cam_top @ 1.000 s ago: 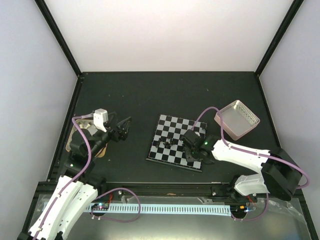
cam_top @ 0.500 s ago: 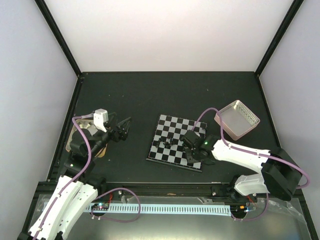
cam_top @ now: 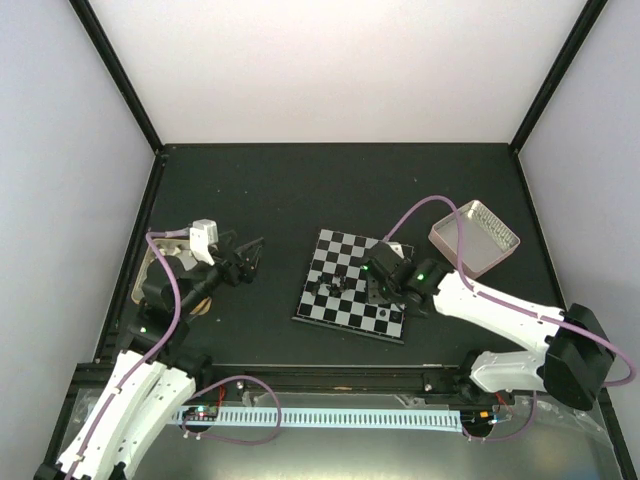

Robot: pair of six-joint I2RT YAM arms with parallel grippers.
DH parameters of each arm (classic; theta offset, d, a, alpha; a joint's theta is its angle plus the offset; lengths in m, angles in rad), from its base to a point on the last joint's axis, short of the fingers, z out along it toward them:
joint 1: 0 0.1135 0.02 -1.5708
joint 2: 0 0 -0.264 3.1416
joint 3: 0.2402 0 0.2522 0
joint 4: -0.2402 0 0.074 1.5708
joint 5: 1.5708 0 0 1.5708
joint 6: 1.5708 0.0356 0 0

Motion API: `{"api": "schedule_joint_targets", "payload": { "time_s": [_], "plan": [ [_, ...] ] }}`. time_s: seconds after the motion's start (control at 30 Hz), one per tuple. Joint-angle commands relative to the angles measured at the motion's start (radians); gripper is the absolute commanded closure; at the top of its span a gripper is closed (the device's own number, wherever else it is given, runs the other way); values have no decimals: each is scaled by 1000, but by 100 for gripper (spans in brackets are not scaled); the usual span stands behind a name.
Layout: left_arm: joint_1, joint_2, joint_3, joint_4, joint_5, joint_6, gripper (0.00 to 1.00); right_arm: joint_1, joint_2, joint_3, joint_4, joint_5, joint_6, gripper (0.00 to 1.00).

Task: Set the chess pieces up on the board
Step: Pick up the chess piece from the chessboard.

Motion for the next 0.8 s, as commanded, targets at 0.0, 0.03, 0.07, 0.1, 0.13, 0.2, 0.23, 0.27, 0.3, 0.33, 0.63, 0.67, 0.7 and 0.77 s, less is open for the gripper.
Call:
{"api": "schedule_joint_targets", "payload": {
  "time_s": [0.0,0.03,0.07,0.1,0.13,0.2,0.23,0.27,0.3,0.33,0.63,0.67,0.7,0.77],
  "plan": [
    [-2,22,64,-81,-1,-67,1,-7,64,46,78,92,50,65],
    [-2,29,68,-102,-5,-79,1,-9,81,53,93,101,55,66],
    [-2,39,71,-121,-4,-82,1,-13,100,57,109,107,56,67],
    [-2,51,73,-141,5,-78,1,-21,120,60,118,110,57,68],
    [-2,64,76,-159,22,-65,1,-29,141,66,124,108,60,70],
    [-2,95,86,-187,59,-42,1,-47,179,75,135,104,59,74],
    [-2,110,92,-196,69,-32,1,-54,192,78,136,109,61,76],
    [-1,124,100,-204,69,-19,1,-58,204,81,139,118,63,78],
    [-1,138,103,-211,63,-8,1,-62,216,86,138,123,61,79],
    [-1,149,107,-215,49,1,1,-65,231,91,135,129,57,79],
    [-1,206,136,-243,39,17,1,-69,298,73,173,81,9,83],
    [0,207,137,-245,44,16,1,-70,299,67,182,78,7,86],
    [-2,209,138,-247,48,16,1,-69,301,64,183,77,6,88],
    [-2,212,142,-251,55,16,1,-70,301,61,184,82,5,92]
  ]
}}
